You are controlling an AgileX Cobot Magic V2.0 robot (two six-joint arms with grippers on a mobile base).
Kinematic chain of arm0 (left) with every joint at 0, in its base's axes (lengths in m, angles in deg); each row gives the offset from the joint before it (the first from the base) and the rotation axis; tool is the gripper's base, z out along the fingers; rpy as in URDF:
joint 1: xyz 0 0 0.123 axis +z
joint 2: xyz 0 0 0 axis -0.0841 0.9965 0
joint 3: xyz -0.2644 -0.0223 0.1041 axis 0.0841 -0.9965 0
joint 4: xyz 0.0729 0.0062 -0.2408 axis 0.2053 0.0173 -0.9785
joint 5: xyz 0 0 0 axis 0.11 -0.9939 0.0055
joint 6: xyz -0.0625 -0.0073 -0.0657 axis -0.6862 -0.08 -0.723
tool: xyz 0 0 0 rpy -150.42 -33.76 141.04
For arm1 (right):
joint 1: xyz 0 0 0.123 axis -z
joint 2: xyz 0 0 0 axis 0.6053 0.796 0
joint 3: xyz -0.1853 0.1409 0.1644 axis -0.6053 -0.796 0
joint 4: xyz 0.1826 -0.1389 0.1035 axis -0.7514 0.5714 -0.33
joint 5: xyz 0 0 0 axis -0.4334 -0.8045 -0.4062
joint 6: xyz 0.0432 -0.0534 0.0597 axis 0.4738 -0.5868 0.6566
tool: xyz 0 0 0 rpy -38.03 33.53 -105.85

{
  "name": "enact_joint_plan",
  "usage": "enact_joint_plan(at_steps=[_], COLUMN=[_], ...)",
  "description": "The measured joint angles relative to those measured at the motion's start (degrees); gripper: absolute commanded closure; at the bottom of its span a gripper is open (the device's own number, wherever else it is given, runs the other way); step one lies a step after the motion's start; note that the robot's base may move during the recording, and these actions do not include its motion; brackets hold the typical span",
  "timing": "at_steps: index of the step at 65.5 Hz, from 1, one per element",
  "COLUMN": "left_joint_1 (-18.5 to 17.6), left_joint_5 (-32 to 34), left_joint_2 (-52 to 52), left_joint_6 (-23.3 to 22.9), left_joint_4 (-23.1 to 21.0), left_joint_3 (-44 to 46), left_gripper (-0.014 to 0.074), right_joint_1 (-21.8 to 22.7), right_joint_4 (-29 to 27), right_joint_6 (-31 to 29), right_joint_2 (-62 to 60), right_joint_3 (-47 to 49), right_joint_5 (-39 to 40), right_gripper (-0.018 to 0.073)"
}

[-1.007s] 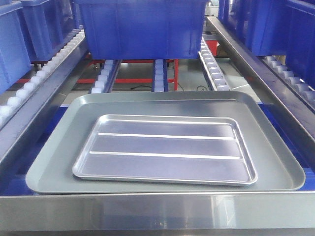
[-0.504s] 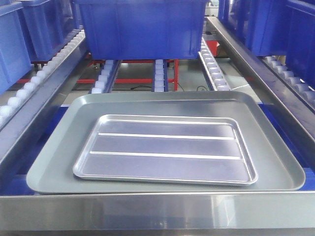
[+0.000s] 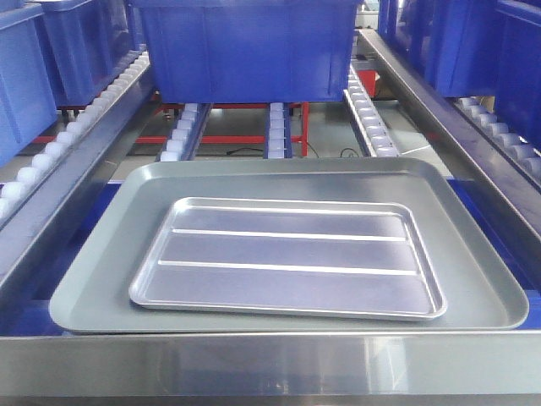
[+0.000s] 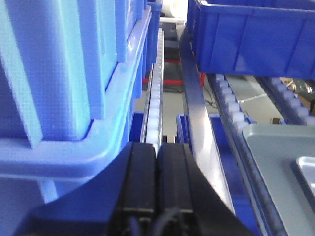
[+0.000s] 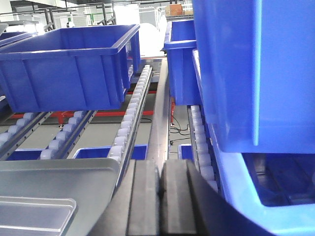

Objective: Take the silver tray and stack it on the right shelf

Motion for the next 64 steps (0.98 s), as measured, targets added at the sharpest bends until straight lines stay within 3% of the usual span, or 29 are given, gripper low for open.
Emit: enact_joint_plan(at_steps=[64], left_joint_1=[-0.10], left_joint_5=[1.45], left_joint_2=[-0.10], left_joint_6=[0.00], left_joint_4=[0.00], left_joint_3=[0.00], left_gripper=[0.0692], right_joint_1=[0.00], right_joint_4=[0.00], right_joint_6=[0.00], right_joint_2=[0.00], right_joint_3=[0.00], right_joint_5=[0.00], right_gripper=[0.0510])
